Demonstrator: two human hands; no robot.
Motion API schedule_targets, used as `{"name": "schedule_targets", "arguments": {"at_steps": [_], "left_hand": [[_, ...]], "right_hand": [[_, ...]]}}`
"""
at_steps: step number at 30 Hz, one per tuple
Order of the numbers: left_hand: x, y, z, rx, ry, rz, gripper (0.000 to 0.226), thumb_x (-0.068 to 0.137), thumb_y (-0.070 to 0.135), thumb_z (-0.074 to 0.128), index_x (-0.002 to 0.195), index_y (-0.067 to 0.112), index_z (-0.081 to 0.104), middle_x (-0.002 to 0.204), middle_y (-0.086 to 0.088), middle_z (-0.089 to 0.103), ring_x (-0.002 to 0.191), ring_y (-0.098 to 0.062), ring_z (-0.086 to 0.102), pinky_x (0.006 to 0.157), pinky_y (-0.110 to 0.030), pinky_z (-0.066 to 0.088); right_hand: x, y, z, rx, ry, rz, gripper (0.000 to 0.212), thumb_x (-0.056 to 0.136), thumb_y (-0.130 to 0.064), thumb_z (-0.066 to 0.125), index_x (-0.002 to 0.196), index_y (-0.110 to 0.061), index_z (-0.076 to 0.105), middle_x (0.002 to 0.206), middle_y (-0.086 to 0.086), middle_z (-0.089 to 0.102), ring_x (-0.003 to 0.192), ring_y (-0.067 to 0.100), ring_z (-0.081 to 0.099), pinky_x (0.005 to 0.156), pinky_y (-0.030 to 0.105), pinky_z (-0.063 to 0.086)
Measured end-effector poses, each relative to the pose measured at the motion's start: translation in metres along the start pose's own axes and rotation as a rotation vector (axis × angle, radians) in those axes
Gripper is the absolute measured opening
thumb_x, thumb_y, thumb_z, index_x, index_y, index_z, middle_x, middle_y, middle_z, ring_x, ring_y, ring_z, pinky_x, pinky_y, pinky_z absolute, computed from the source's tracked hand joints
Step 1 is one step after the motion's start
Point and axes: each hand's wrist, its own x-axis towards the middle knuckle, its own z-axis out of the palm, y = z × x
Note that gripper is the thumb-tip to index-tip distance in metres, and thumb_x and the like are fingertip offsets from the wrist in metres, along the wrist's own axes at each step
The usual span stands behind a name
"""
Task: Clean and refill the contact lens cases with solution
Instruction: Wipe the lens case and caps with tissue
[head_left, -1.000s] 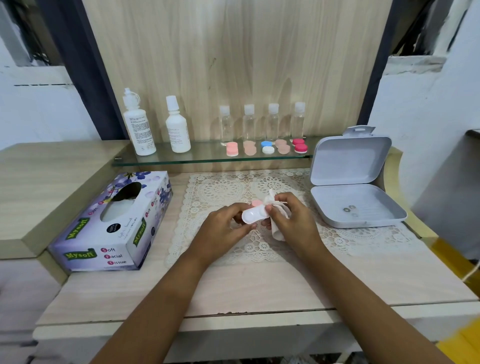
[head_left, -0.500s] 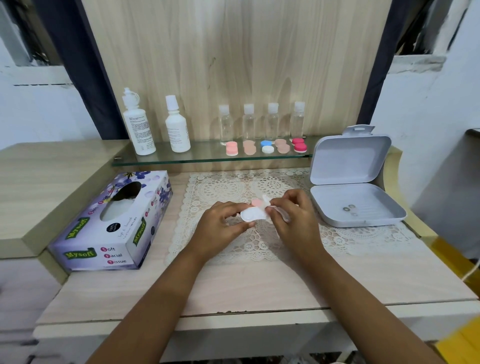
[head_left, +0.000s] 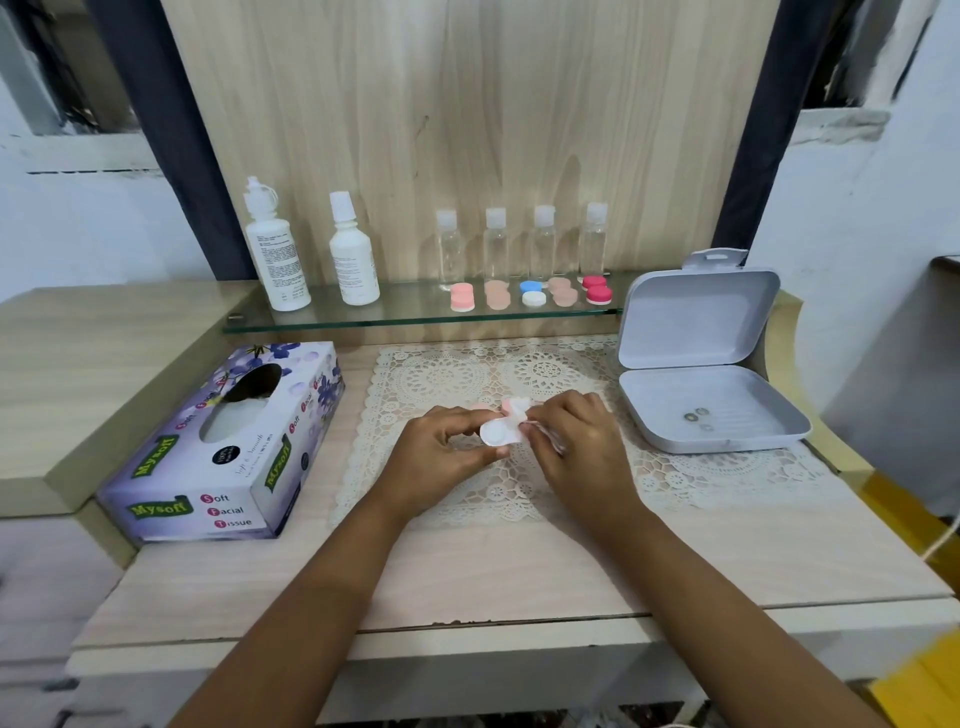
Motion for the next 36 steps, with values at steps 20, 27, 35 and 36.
{"name": "schedule_targets", "arguments": {"at_steps": [20, 27, 35, 36], "left_hand": [[0.001, -0.001, 0.001, 0.067, -0.078, -0.001, 0.016, 0.069, 0.019, 0.081, 0.076, 0.031, 0.072, 0.078, 0.022, 0.065, 0.088, -0.005, 0.054, 0.073, -0.016, 0.038], [0.002, 0.0, 0.001, 0.055, -0.059, -0.006, 0.031, 0.069, 0.019, 0.081, 0.084, 0.044, 0.07, 0.085, 0.018, 0.068, 0.092, -0.006, 0.057, 0.077, -0.015, 0.041], [0.002, 0.0, -0.001, 0.045, -0.051, -0.017, 0.037, 0.07, 0.018, 0.08, 0.096, 0.041, 0.069, 0.093, 0.011, 0.07, 0.096, -0.005, 0.056, 0.082, -0.018, 0.043], [0.002, -0.001, -0.001, 0.044, -0.052, -0.013, 0.037, 0.07, 0.018, 0.08, 0.096, 0.042, 0.069, 0.093, 0.01, 0.07, 0.096, -0.006, 0.057, 0.082, -0.018, 0.043]], "right_hand": [[-0.001, -0.011, 0.0, 0.001, -0.088, -0.087, 0.019, 0.083, -0.028, 0.053, 0.086, -0.018, 0.07, 0.084, -0.006, 0.062, 0.082, 0.014, 0.043, 0.063, 0.033, 0.031], [-0.004, -0.015, -0.004, 0.026, -0.152, -0.079, 0.02, 0.086, -0.024, 0.049, 0.089, -0.019, 0.068, 0.086, -0.009, 0.059, 0.082, 0.015, 0.045, 0.063, 0.033, 0.033], [-0.006, -0.009, -0.003, 0.1, -0.18, -0.053, 0.018, 0.085, -0.025, 0.05, 0.092, -0.022, 0.066, 0.088, -0.011, 0.057, 0.084, 0.013, 0.044, 0.065, 0.036, 0.037], [-0.006, -0.009, -0.003, 0.099, -0.179, -0.056, 0.017, 0.084, -0.025, 0.051, 0.092, -0.022, 0.066, 0.088, -0.011, 0.058, 0.084, 0.013, 0.044, 0.064, 0.036, 0.038]]}}
